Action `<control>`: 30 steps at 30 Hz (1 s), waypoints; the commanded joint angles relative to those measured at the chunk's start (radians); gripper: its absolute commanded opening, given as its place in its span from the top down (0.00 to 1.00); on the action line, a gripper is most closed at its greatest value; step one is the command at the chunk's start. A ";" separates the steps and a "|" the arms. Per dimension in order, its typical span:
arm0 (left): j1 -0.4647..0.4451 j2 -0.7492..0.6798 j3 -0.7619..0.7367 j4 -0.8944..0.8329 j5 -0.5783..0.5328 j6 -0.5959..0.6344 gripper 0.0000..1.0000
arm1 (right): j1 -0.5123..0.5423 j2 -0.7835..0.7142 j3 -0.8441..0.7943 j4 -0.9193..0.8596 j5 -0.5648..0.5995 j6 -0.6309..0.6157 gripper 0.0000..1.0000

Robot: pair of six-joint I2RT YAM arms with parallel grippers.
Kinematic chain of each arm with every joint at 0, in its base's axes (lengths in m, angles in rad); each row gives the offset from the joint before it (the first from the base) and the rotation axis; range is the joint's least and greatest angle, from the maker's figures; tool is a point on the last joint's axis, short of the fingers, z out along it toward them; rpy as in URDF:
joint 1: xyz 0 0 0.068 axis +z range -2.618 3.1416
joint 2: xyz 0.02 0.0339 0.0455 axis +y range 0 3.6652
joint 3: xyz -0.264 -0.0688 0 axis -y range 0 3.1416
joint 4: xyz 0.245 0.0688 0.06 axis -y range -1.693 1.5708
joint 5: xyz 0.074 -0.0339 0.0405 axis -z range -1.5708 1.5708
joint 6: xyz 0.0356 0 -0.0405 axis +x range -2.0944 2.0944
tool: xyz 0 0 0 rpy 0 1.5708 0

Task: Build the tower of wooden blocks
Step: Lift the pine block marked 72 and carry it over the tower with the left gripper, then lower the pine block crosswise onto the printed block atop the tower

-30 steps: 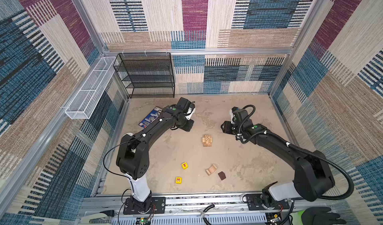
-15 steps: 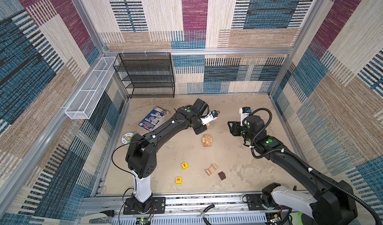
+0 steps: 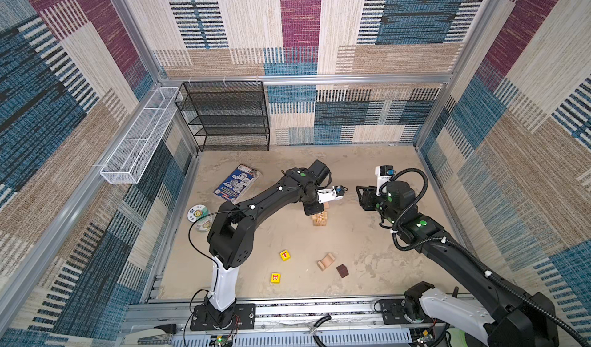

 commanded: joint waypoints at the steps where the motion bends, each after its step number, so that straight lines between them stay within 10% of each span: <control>1: -0.006 0.037 0.041 -0.079 -0.011 0.069 1.00 | 0.000 -0.001 -0.003 0.033 0.020 -0.005 0.47; 30: -0.027 0.187 0.190 -0.158 -0.100 0.101 1.00 | 0.000 0.011 -0.017 0.035 0.011 0.013 0.46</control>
